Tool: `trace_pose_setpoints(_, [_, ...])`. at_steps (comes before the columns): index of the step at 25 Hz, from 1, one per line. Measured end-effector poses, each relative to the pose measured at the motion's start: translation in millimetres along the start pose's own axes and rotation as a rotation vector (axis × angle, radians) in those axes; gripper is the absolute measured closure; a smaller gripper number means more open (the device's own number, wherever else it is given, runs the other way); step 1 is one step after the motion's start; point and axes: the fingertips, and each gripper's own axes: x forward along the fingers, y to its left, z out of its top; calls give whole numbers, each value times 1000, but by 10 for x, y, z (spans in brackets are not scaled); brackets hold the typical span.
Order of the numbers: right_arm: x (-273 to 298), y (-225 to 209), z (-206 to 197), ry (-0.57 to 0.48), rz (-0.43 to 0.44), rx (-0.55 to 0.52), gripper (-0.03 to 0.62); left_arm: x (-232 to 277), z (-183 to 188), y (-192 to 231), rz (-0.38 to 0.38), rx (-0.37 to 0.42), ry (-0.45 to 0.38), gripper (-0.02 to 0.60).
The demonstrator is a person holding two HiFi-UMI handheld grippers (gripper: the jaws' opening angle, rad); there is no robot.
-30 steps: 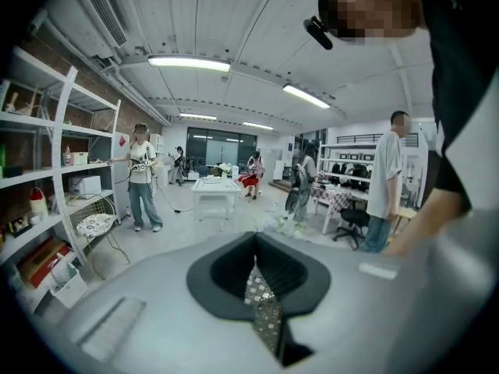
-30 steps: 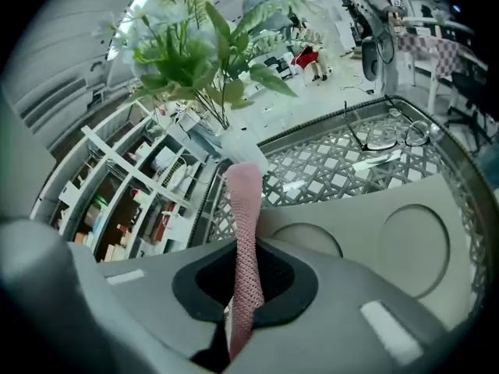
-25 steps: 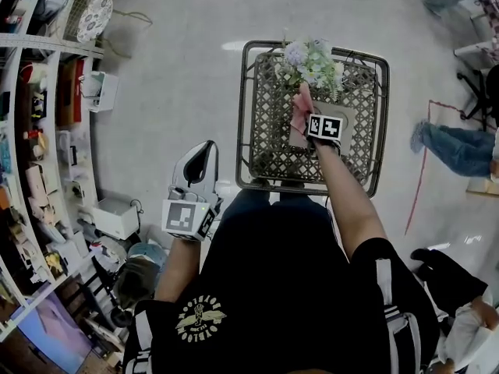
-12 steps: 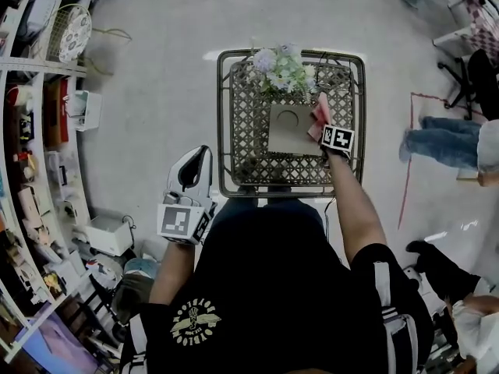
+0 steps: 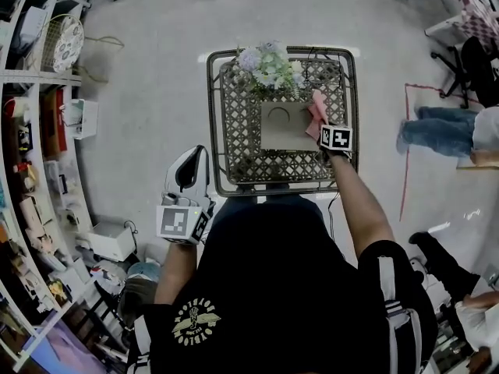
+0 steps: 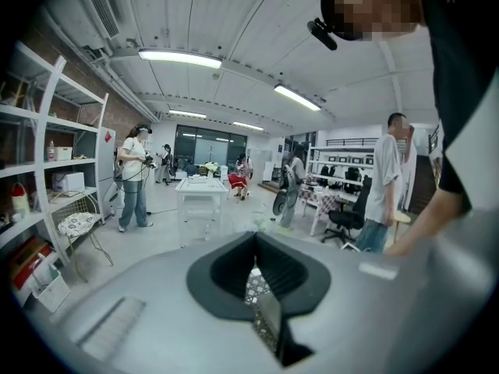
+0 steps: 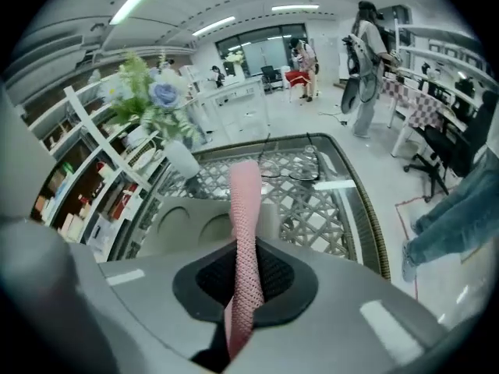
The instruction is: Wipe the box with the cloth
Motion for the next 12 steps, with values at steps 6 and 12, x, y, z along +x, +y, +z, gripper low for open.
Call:
trace_pose_setpoints(6, [-76,1137,-124,-34,215,-105,577,-104,-52,121,37,-3,-16,581])
trace_pose_setpoints(12, [45,2122,-201,18,381,-93,577,-322,25,295,60,3,-23,581])
